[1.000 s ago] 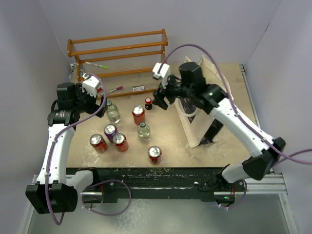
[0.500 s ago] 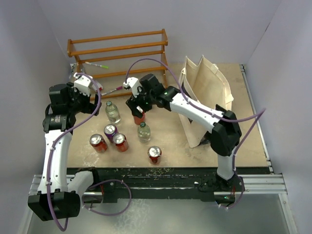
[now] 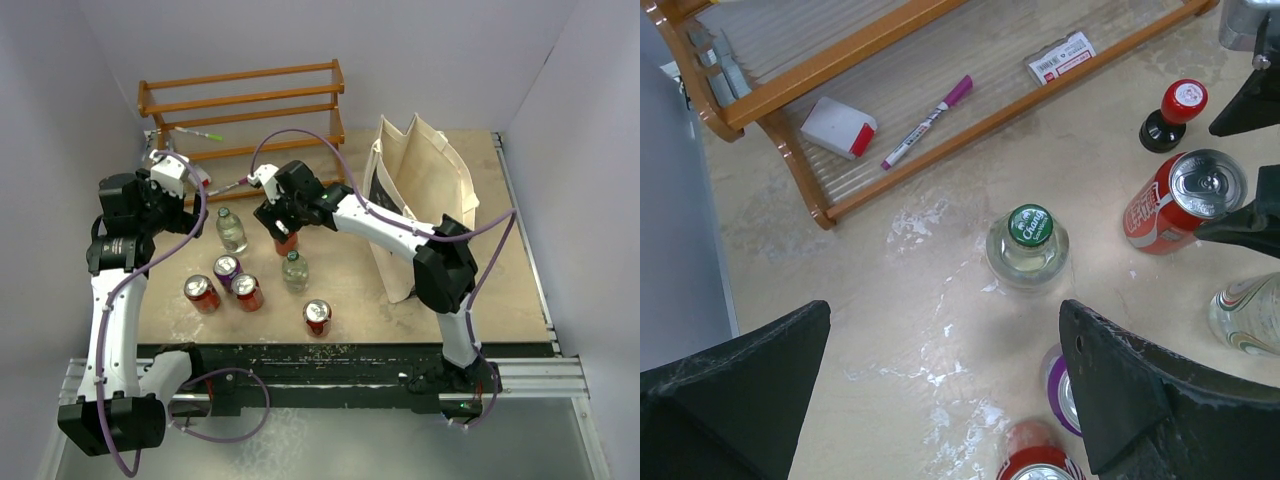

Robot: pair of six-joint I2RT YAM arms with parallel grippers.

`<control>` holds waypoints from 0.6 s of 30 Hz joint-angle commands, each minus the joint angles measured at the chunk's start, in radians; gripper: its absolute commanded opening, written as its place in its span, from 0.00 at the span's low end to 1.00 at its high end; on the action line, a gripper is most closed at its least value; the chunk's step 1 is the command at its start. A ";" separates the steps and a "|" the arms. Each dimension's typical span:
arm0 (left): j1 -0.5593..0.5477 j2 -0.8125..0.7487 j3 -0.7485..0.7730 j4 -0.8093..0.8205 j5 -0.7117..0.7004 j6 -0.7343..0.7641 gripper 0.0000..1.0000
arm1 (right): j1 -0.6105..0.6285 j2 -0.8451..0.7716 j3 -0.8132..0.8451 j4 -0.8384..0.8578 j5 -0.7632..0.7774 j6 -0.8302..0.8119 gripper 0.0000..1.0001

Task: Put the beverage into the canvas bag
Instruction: Pick up the drink from the center of the board.

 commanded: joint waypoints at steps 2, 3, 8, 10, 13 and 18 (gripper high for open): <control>0.007 -0.019 0.001 0.041 0.030 -0.001 0.99 | 0.002 -0.004 0.016 0.051 0.028 0.012 0.80; 0.008 -0.019 0.001 0.041 0.031 -0.001 0.99 | 0.002 0.002 0.015 0.051 0.022 0.012 0.80; 0.009 -0.017 0.007 0.040 0.033 -0.002 0.99 | 0.002 0.030 0.017 0.013 -0.039 0.026 0.78; 0.009 -0.016 0.009 0.042 0.033 -0.004 0.99 | 0.002 0.040 0.018 0.007 -0.065 0.029 0.77; 0.009 -0.014 0.010 0.041 0.035 -0.003 0.99 | 0.002 0.050 0.018 0.003 -0.082 0.029 0.73; 0.009 -0.015 0.008 0.042 0.039 -0.004 0.99 | 0.003 0.061 0.023 -0.005 -0.097 0.031 0.61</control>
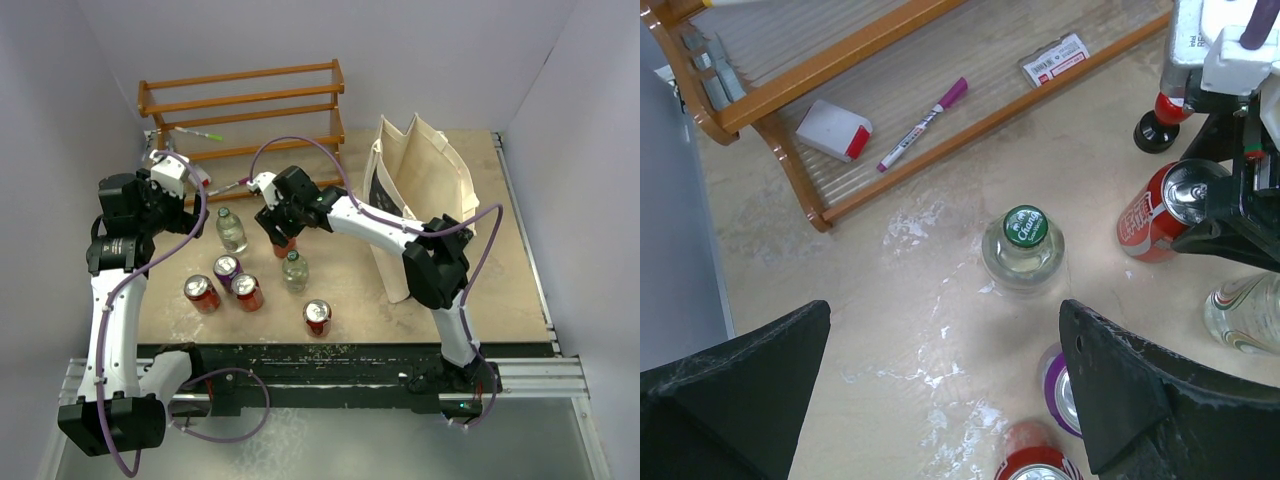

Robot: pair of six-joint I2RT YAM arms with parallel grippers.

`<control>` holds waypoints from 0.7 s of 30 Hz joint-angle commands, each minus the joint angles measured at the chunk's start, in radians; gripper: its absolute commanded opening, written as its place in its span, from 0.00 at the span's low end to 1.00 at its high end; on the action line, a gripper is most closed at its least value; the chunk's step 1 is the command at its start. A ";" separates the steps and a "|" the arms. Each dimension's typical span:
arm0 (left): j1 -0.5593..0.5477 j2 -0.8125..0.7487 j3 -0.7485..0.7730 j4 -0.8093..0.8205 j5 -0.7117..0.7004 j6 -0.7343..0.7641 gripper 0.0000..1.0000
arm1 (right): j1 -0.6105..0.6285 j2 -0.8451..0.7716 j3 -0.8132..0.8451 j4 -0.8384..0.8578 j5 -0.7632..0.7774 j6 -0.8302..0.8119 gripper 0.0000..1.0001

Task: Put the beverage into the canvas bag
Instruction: Pick up the drink from the center of the board.

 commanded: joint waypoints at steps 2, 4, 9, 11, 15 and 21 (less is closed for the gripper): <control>0.008 -0.013 0.009 0.040 0.027 -0.005 0.99 | 0.003 0.001 0.029 -0.014 -0.052 0.022 0.55; 0.008 -0.012 0.010 0.042 0.029 -0.007 0.99 | 0.003 -0.002 0.047 -0.015 -0.046 0.021 0.47; 0.008 0.002 0.026 0.039 0.044 -0.017 0.99 | 0.002 -0.042 0.108 -0.032 -0.025 0.003 0.27; 0.008 0.014 0.040 0.033 0.051 -0.019 0.99 | 0.000 -0.075 0.128 -0.035 -0.016 -0.010 0.19; 0.006 0.041 0.077 0.021 0.061 -0.020 0.99 | -0.011 -0.151 0.170 -0.044 -0.003 -0.028 0.01; 0.005 0.083 0.135 0.034 0.112 -0.048 0.99 | -0.044 -0.263 0.258 -0.078 0.022 -0.064 0.00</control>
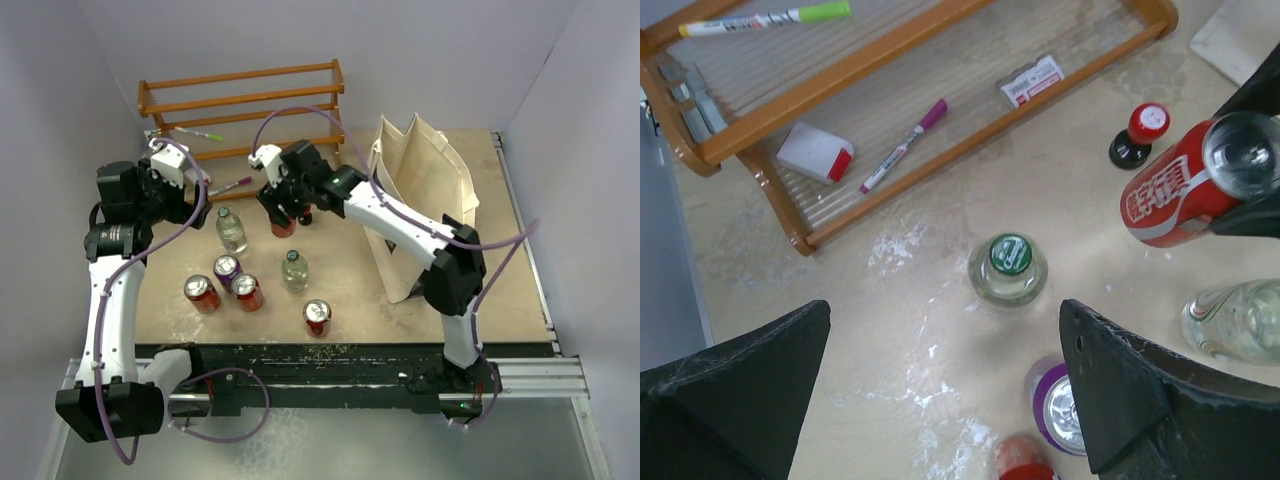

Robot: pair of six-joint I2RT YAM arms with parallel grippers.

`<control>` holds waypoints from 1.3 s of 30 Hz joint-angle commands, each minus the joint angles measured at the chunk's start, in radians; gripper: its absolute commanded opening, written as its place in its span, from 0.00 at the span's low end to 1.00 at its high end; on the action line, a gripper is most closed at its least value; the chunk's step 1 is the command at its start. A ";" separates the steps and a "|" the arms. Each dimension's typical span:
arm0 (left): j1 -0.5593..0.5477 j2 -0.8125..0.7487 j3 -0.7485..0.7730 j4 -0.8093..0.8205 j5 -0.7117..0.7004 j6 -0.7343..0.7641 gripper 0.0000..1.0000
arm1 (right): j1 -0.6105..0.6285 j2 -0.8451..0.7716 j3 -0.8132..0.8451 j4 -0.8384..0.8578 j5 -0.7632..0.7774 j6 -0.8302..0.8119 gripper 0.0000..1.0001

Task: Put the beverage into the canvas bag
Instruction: Pick up the drink from the center of the board, then place the drink in the canvas bag.

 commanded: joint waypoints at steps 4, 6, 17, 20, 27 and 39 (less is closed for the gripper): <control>0.002 0.073 0.127 0.047 0.113 -0.068 0.99 | -0.063 -0.261 0.194 0.023 0.063 -0.068 0.00; -0.004 0.100 0.147 0.056 0.137 -0.082 0.99 | -0.082 -0.299 0.222 0.009 0.084 -0.080 0.00; -0.186 0.262 0.325 0.060 0.154 -0.086 0.99 | -0.265 -0.555 0.205 -0.029 0.195 -0.105 0.00; -0.261 0.315 0.366 0.075 0.183 -0.108 0.99 | -0.376 -0.612 0.129 -0.019 0.157 -0.086 0.00; -0.430 0.459 0.445 0.130 0.256 -0.165 0.99 | -0.560 -0.701 -0.070 0.007 0.069 -0.047 0.00; -0.730 0.748 0.756 0.183 0.197 -0.575 0.98 | -0.638 -0.758 -0.299 0.078 -0.029 -0.034 0.00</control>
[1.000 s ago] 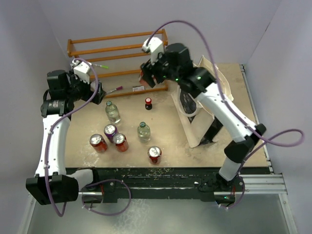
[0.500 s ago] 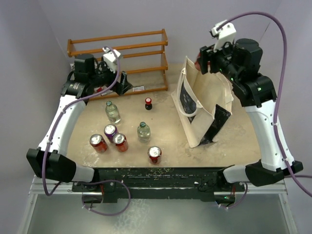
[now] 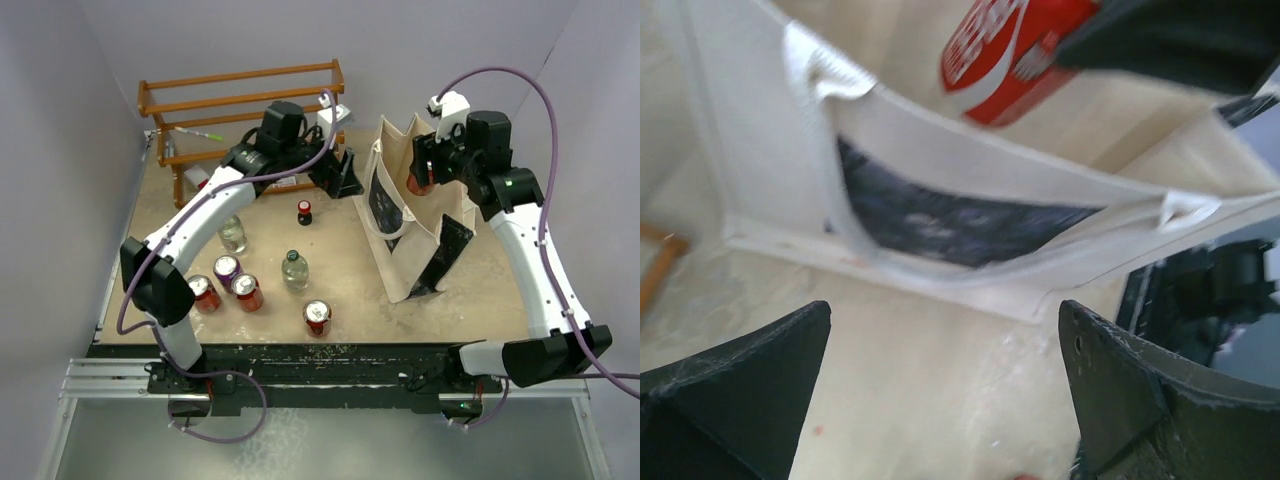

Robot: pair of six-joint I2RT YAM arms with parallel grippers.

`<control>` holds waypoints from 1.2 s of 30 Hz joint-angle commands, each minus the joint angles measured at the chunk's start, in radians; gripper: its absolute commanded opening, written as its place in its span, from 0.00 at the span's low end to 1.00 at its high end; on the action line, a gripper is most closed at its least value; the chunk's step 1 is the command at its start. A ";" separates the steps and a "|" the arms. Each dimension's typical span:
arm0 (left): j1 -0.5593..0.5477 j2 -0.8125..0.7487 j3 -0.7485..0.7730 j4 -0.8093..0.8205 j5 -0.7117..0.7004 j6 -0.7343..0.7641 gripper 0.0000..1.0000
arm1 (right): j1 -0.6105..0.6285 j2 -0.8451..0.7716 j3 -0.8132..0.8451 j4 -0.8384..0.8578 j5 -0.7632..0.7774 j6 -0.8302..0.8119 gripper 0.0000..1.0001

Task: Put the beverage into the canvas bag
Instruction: Place the drink in the canvas bag.

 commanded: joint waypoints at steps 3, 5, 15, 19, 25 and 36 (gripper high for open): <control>-0.069 0.092 0.170 0.128 0.029 -0.400 1.00 | -0.028 -0.077 -0.018 0.182 -0.058 0.020 0.00; -0.075 0.133 0.210 0.146 0.032 -0.484 0.99 | -0.037 -0.079 -0.031 0.194 -0.080 0.020 0.00; -0.092 0.280 0.345 0.162 -0.016 -0.610 0.87 | -0.105 -0.110 -0.117 0.245 -0.252 0.063 0.00; -0.092 0.284 0.305 0.196 0.037 -0.623 0.72 | -0.108 -0.124 -0.158 0.265 -0.270 0.057 0.00; -0.092 0.231 0.195 0.260 0.102 -0.599 0.37 | -0.108 -0.134 -0.175 0.285 -0.264 0.039 0.00; -0.090 0.129 0.052 0.292 0.252 -0.515 0.00 | -0.104 -0.081 -0.184 0.316 -0.336 -0.024 0.00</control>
